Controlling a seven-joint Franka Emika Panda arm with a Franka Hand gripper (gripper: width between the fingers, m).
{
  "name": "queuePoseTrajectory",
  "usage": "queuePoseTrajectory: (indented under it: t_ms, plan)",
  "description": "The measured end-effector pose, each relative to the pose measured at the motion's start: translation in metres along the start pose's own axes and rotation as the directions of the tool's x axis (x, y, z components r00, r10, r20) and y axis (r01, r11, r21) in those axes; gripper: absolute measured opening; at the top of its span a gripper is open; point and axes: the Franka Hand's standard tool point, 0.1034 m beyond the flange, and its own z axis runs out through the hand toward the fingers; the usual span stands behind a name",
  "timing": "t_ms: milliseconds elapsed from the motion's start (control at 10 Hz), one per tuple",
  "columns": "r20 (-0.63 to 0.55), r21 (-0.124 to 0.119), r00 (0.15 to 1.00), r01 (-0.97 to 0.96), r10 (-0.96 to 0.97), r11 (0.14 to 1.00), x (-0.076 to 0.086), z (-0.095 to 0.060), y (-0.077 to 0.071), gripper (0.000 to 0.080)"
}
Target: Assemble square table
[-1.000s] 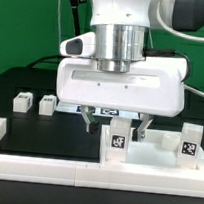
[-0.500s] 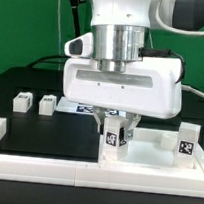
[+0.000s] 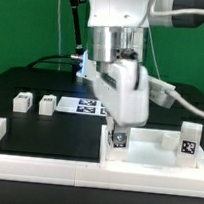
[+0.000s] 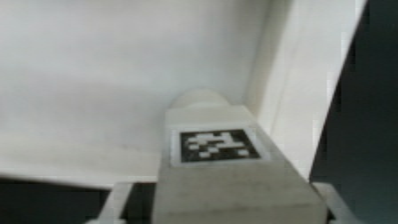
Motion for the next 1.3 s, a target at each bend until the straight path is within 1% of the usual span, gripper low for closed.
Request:
queuePoseTrajectory:
  t_ms: [100,200,300,500,800,900,1000,1100,1200,1300]
  plan:
    - [0.026,-0.017,0.985,-0.168,0.168,0.986,-0.001,0.001,0.0,0.029]
    - [0.038,-0.019,0.947,-0.319,0.319,0.948,0.0,0.0,-0.001,0.029]
    - [0.041,-0.021,0.92,-0.389,0.389,0.921,0.0,0.0,-0.001,0.029]
    - [0.029,-0.02,0.894,-0.447,0.448,0.894,0.0,0.001,0.0,0.0292]
    - [-0.015,-0.017,0.882,-0.472,0.472,0.882,0.002,0.0,0.005,0.0297]
    - [-0.016,-0.017,0.882,-0.472,0.472,0.881,0.002,0.001,0.005,0.0365]
    - [-0.016,-0.017,0.882,-0.472,0.472,0.881,0.002,0.001,0.005,0.0365]
    - [-0.014,-0.016,0.884,-0.467,0.467,0.884,0.0,-0.001,0.004,0.0561]
    - [-0.002,-0.008,0.891,-0.453,0.453,0.891,-0.006,-0.01,0.002,0.0626]
    - [0.015,0.0,0.901,-0.434,0.434,0.901,-0.012,-0.025,0.003,0.0626]
